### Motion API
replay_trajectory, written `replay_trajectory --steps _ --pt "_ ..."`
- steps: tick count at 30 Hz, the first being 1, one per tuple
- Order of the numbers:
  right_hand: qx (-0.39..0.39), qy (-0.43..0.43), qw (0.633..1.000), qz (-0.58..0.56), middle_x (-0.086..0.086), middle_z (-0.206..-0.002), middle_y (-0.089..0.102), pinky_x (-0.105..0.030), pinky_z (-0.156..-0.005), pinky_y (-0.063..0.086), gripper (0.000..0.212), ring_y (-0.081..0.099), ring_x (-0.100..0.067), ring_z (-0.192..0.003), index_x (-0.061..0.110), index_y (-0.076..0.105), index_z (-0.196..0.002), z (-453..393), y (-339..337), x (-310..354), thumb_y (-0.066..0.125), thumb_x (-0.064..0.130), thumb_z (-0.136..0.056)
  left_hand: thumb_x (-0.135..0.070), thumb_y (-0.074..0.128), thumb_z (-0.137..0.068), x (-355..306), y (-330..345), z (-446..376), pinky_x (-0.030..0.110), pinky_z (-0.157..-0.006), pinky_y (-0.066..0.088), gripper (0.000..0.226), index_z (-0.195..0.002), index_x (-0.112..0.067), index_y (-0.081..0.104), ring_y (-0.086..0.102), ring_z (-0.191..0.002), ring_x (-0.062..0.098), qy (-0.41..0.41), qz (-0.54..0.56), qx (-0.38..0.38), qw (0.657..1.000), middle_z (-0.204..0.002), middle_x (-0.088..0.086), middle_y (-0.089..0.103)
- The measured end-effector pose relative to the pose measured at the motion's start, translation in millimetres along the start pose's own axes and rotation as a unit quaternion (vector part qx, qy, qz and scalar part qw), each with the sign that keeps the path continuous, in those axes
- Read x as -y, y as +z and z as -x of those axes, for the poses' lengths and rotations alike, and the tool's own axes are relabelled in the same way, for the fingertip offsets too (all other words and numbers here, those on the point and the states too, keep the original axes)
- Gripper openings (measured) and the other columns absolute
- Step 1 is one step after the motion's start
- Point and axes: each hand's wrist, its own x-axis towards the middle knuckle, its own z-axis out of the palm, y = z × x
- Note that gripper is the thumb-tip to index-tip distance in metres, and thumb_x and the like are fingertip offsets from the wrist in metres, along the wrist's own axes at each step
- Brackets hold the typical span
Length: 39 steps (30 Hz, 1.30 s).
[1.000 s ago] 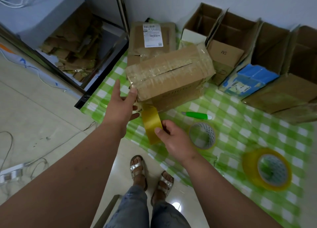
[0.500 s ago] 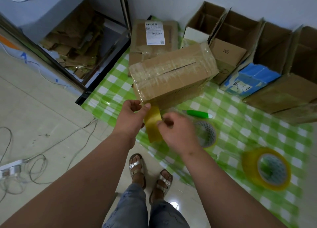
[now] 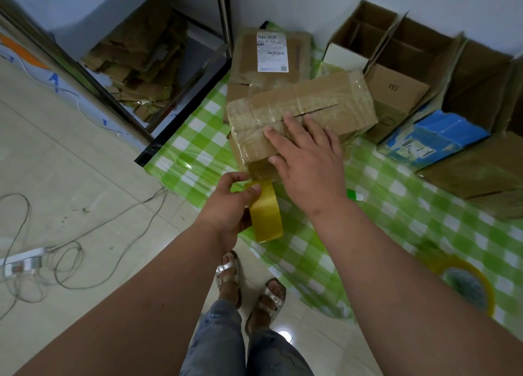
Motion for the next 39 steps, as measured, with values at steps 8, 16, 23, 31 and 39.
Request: replay_trajectory --steps 8,16,23,31,39 --pt "0.0 0.015 1.0 0.024 0.002 -0.158 0.033 -0.051 -0.116 0.016 0.046 0.026 -0.031 -0.145 0.038 0.043 -0.144 -5 4 7 0.047 0.043 -0.099 -0.032 0.061 -0.096 3 3 2 0.023 -0.043 0.045 0.014 -0.096 -0.018 0.059 0.063 -0.05 0.016 -0.026 -0.061 -0.01 0.998 -0.075 0.002 0.067" --pt "0.018 0.027 0.999 0.011 0.003 -0.159 0.029 -0.05 -0.117 0.012 0.047 0.021 -0.03 -0.147 0.037 0.041 -0.145 -8 1 9 0.047 0.043 -0.098 -0.031 0.067 -0.093 3 -1 -5 0.027 -0.055 0.053 0.013 -0.091 -0.019 0.061 0.069 -0.064 0.019 0.002 -0.099 -0.019 0.995 -0.087 0.007 0.071" --pt "-0.105 -0.004 0.986 -0.126 -0.018 -0.135 0.052 -0.046 -0.106 0.036 0.036 0.044 -0.037 -0.128 0.007 0.062 -0.122 3 -14 -9 0.062 0.012 -0.087 -0.007 0.054 -0.098 4 -2 -2 0.039 -0.06 0.058 0.016 -0.103 -0.022 0.057 0.07 -0.069 0.022 0.008 0.049 0.058 0.997 -0.091 0.005 0.073" --pt "0.011 0.278 0.956 -0.094 -0.01 -0.113 0.061 -0.041 -0.092 0.034 0.025 0.051 -0.034 -0.111 0.015 0.066 -0.112 58 18 -63 0.056 0.012 -0.088 -0.015 0.057 -0.098 8 2 0 0.045 -0.075 0.055 0.019 -0.111 -0.028 0.059 0.069 -0.086 0.023 0.037 0.028 0.026 0.999 -0.105 0.003 0.072" --pt "0.222 0.308 0.925 -0.003 -0.004 -0.131 0.048 -0.043 -0.102 0.027 0.04 0.043 -0.029 -0.124 0.034 0.057 -0.126 36 41 -90 0.056 0.028 -0.086 -0.021 0.059 -0.097 11 2 1 0.039 -0.065 0.057 0.012 -0.107 -0.027 0.061 0.07 -0.075 0.019 0.049 0.006 0.018 0.999 -0.087 -0.004 0.075"
